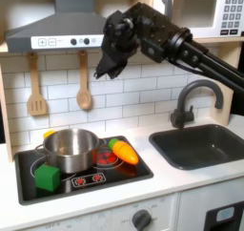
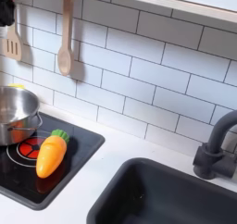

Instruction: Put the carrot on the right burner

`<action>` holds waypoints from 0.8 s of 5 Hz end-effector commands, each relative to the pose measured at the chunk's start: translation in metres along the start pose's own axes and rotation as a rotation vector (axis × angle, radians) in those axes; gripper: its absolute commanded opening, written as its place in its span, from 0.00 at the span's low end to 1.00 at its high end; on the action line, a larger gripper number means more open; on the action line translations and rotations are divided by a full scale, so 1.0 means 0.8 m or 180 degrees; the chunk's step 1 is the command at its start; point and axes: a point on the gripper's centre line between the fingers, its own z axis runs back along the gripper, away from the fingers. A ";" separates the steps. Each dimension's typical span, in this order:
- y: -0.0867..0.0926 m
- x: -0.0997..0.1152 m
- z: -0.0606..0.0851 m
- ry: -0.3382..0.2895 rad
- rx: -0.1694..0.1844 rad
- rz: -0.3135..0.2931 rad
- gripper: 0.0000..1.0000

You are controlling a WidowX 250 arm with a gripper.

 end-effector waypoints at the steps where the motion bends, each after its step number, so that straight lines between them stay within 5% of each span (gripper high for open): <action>1: 0.002 0.005 0.003 -0.0042 0.0047 0.0015 0.00; 4: 0.002 0.034 0.005 -0.0119 0.0092 0.0072 0.00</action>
